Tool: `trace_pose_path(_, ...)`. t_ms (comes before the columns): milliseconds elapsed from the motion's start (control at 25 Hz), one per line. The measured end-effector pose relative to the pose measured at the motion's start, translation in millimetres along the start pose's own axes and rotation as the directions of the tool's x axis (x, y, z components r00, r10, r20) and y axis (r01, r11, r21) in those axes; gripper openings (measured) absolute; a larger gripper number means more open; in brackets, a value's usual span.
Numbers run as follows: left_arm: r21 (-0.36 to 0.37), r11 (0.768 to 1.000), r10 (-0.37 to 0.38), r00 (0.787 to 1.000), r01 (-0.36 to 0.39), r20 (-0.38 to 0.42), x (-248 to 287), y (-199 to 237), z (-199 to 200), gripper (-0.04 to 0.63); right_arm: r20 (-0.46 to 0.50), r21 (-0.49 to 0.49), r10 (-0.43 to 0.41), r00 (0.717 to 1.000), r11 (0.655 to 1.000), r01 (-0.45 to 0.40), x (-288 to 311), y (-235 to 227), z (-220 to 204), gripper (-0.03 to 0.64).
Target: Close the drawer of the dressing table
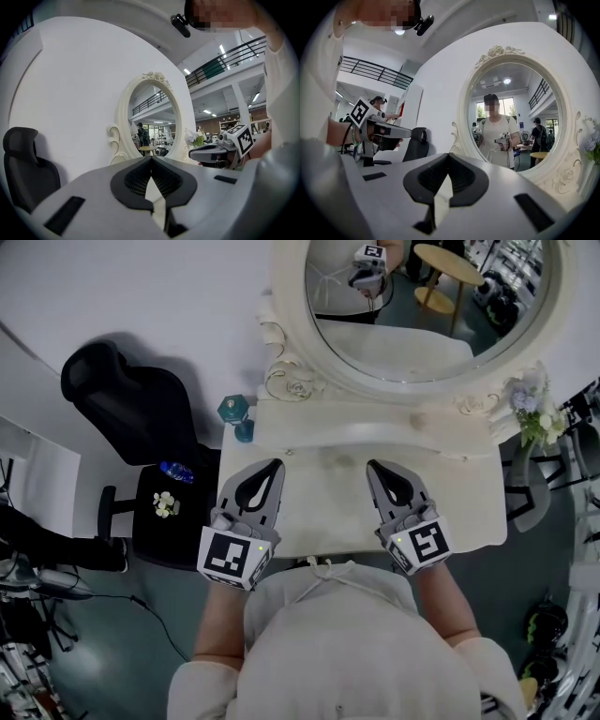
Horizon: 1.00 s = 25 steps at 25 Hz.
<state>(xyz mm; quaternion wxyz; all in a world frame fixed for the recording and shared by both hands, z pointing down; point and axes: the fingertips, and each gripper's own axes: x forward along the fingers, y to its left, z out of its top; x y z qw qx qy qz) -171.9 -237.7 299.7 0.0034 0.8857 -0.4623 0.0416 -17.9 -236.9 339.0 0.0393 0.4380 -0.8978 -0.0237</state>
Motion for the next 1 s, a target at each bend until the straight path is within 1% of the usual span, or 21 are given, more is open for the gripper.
trace_pose_path(200, -0.003, 1.0, -0.015, 1.0, 0.015, 0.003, -0.3, -1.3, -1.6, 0.018, -0.01, 0.014, -0.01, 1.0, 1.0, 0.01, 0.5, 0.0, -2.6, 0.003)
trace_pose_path(440, 0.0, 1.0, -0.023, 1.0, 0.023, -0.008, -0.5, -6.0, -7.1, 0.018, -0.014, -0.02, -0.053, 0.999, 0.998, 0.052, 0.0, 0.4, -3.3, 0.003)
trace_pose_path(520, 0.012, 0.999, -0.029, 1.0, 0.029, -0.006, -1.3, -7.1, -8.4, 0.018, -0.002, -0.018, -0.049, 0.999, 0.999, 0.049, -0.3, 3.5, -2.0, 0.003)
trace_pose_path(680, 0.011, 1.0, -0.005, 0.998, 0.006, -0.065, -5.8, -4.1, -15.6, 0.018, -0.007, -0.009, -0.035, 0.999, 0.999, 0.035, 0.8, 8.2, -3.3, 0.003)
trace_pose_path(840, 0.025, 1.0, -0.013, 1.0, 0.013, -0.005, -3.0, -4.4, -10.1, 0.018, 0.001, -0.014, -0.041, 0.999, 0.999, 0.041, 0.7, 9.0, -1.1, 0.003)
trace_pose_path(880, 0.031, 0.999, -0.015, 1.0, 0.015, -0.009, -3.2, -4.5, -10.6, 0.018, 0.007, -0.015, -0.045, 0.999, 0.999, 0.045, 1.1, 9.2, 0.3, 0.003)
trace_pose_path(1000, 0.035, 0.999, -0.015, 0.998, 0.017, -0.059, -5.7, -5.0, -14.9, 0.018, 0.018, -0.021, -0.05, 0.999, 0.999, 0.05, 1.3, 11.3, 3.1, 0.003)
